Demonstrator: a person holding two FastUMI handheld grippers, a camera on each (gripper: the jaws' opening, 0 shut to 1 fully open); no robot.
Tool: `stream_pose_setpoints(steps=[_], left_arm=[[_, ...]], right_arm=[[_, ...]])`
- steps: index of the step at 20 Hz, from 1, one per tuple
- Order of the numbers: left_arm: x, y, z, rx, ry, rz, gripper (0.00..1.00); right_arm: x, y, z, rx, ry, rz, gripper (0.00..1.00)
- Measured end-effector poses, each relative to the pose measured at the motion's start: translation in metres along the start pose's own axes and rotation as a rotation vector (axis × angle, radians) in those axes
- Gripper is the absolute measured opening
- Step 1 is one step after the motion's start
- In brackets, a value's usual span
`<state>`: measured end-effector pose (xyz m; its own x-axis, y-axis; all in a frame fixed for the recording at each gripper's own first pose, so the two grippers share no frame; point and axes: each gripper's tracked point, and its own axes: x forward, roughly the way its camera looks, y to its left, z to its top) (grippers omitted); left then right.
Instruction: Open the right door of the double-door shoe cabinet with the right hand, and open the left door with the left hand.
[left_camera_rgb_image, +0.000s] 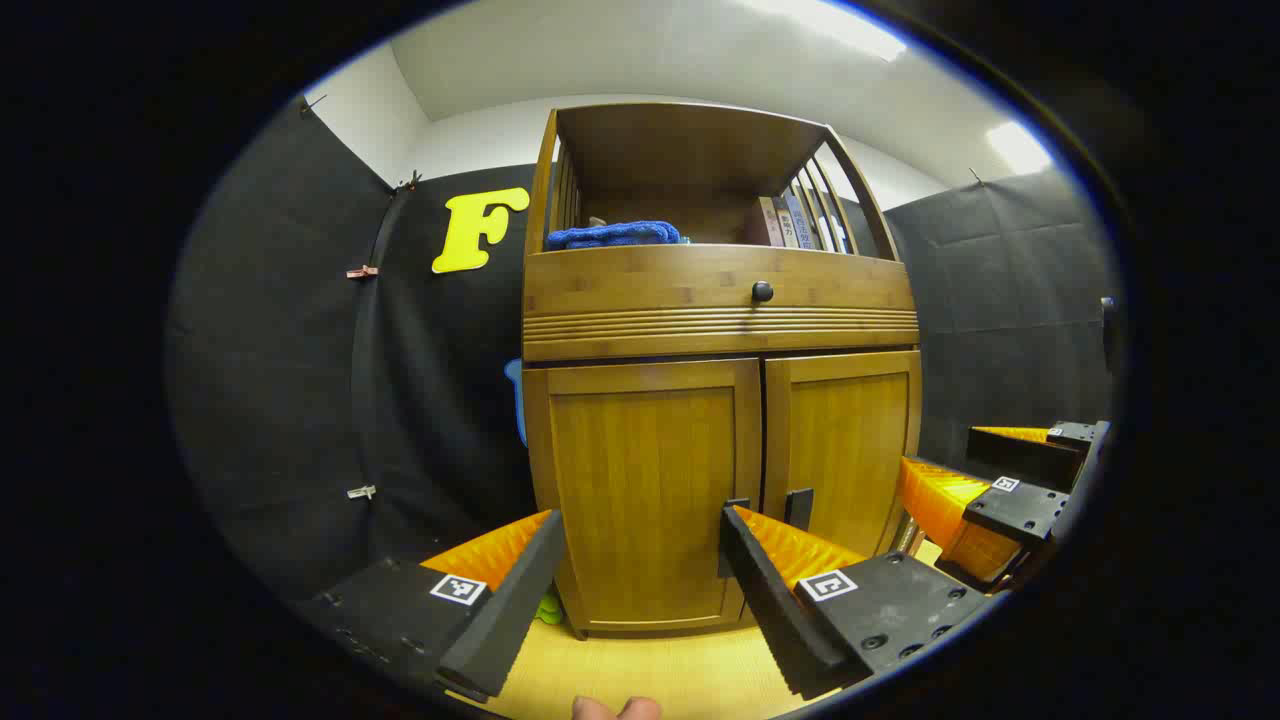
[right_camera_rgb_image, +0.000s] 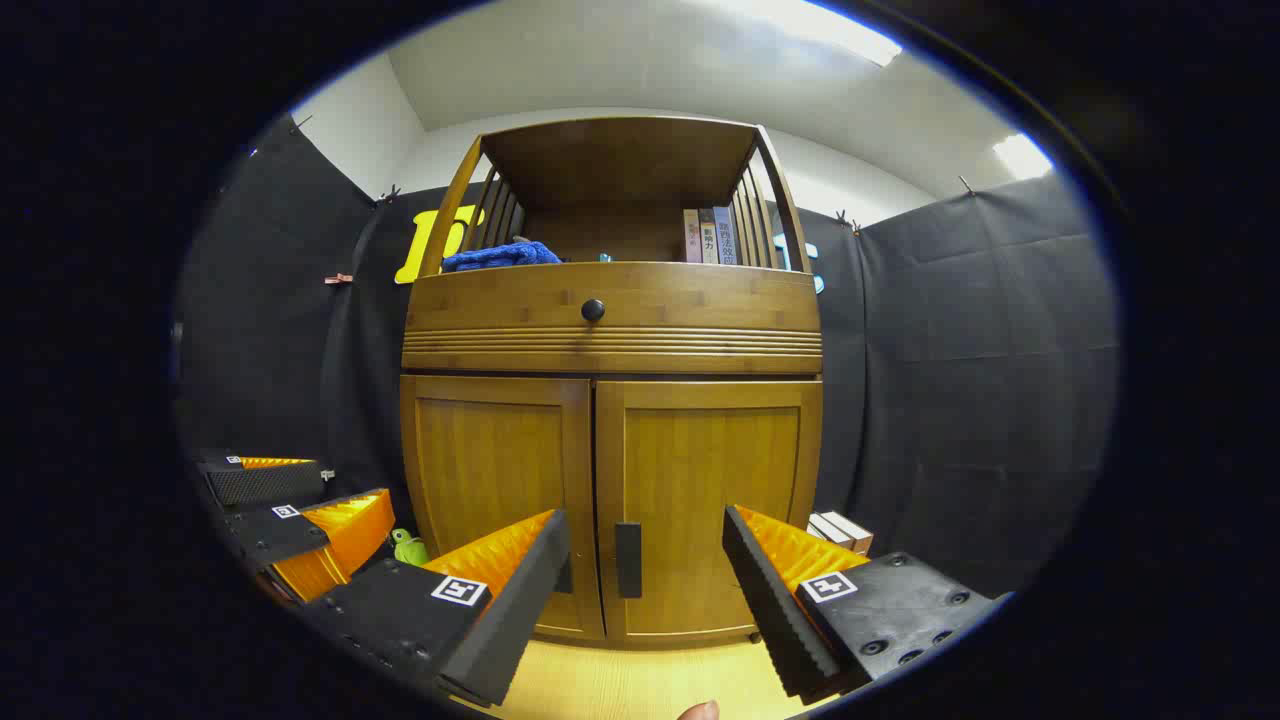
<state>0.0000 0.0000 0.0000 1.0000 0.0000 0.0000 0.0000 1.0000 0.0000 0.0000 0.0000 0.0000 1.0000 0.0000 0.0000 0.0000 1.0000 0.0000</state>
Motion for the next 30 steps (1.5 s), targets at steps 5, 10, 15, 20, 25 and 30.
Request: stream_pose_setpoints(steps=[5, 10, 15, 20, 25, 30], left_arm=[[0.002, 0.003, 0.002, 0.010, -0.034, 0.005, 0.98], [0.006, 0.009, -0.004, -0.024, -0.032, 0.028, 0.98], [0.017, 0.009, -0.009, 0.003, -0.029, 0.060, 0.98], [0.026, 0.006, -0.017, 0.006, -0.010, 0.059, 0.98], [0.033, 0.009, -0.024, -0.006, 0.006, 0.063, 0.98], [0.034, 0.015, -0.026, 0.003, 0.007, 0.070, 0.98]], right_arm=[[-0.001, -0.007, -0.005, 0.000, 0.010, -0.010, 1.00], [0.007, -0.014, -0.018, 0.035, 0.034, -0.023, 0.98], [0.020, -0.015, -0.028, 0.035, 0.046, -0.008, 0.98], [0.028, -0.013, -0.032, 0.035, 0.048, -0.001, 0.98], [0.038, -0.007, -0.046, 0.062, 0.087, 0.012, 0.95], [0.073, -0.005, -0.066, 0.050, 0.107, 0.016, 0.98]])
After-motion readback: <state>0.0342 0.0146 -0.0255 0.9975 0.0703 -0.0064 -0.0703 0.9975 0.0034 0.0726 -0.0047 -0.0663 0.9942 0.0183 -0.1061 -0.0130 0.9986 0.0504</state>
